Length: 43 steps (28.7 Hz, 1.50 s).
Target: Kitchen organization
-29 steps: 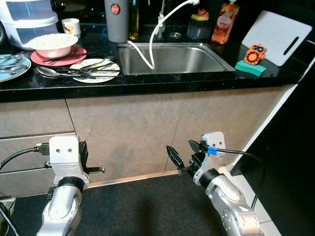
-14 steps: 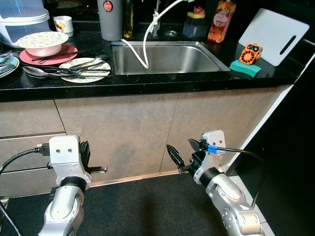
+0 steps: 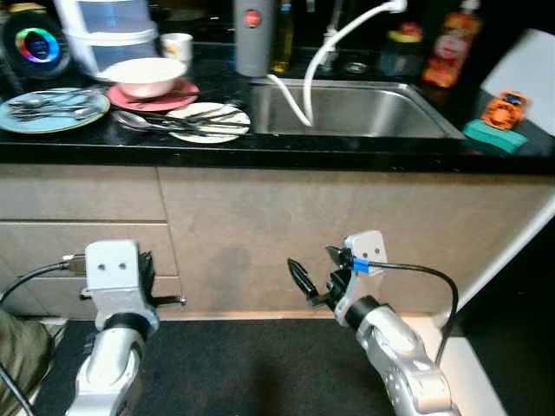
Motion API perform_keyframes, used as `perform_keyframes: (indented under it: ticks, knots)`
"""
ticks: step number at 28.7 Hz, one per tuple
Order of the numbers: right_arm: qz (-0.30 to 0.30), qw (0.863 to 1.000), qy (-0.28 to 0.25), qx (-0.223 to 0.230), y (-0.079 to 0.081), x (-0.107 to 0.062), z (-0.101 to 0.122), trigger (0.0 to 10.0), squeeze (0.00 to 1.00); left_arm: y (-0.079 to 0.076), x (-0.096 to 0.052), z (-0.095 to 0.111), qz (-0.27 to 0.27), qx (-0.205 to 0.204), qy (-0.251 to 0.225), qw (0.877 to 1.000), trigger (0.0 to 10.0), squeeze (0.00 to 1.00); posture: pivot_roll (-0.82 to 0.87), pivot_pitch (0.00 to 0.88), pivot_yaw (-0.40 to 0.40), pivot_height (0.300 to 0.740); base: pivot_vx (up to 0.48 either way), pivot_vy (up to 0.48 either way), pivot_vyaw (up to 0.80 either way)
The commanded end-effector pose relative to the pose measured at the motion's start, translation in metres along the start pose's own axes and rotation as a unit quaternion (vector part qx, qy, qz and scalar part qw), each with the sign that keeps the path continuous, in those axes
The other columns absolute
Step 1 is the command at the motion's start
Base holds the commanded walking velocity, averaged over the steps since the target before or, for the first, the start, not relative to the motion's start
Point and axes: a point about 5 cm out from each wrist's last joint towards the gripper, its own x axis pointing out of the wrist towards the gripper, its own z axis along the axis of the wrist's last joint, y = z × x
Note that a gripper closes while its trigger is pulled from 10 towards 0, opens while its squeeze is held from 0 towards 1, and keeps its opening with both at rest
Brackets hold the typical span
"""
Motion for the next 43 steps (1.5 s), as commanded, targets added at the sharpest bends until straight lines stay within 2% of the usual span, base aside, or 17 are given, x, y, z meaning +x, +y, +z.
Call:
perform_keyframes:
  ticks: [1,11,24,43]
  knots:
    - [-0.024,1.0,0.013,0.012,-0.0104,-0.0059,-0.0061,10.0,0.0,-0.0025,-0.0004,-0.0026,-0.008,0.007,0.009,1.0,10.0,0.0,-0.04,0.131,-0.049,0.74,0.0,0.0,0.0]
    - [-0.024,1.0,0.011,0.01,-0.0088,-0.005,-0.0068,10.0,0.0,-0.002,0.0032,0.0001,-0.013,-0.001,0.01,1.0,10.0,0.0,-0.04,0.128,-0.041,0.74,0.0,0.0,0.0]
    - [-0.022,1.0,0.01,0.016,-0.0079,-0.0047,-0.0072,10.0,0.0,-0.0043,0.0042,0.003,-0.023,-0.016,0.005,1.0,10.0,0.0,-0.03,0.126,-0.037,0.74,0.302,0.0,0.0]
    - [-0.02,1.0,0.01,0.02,-0.006,-0.0053,-0.0082,10.0,0.0,-0.0052,0.0041,0.0043,-0.032,-0.018,0.003,0.999,10.0,0.0,-0.03,0.12,-0.033,0.74,0.322,0.0,0.0]
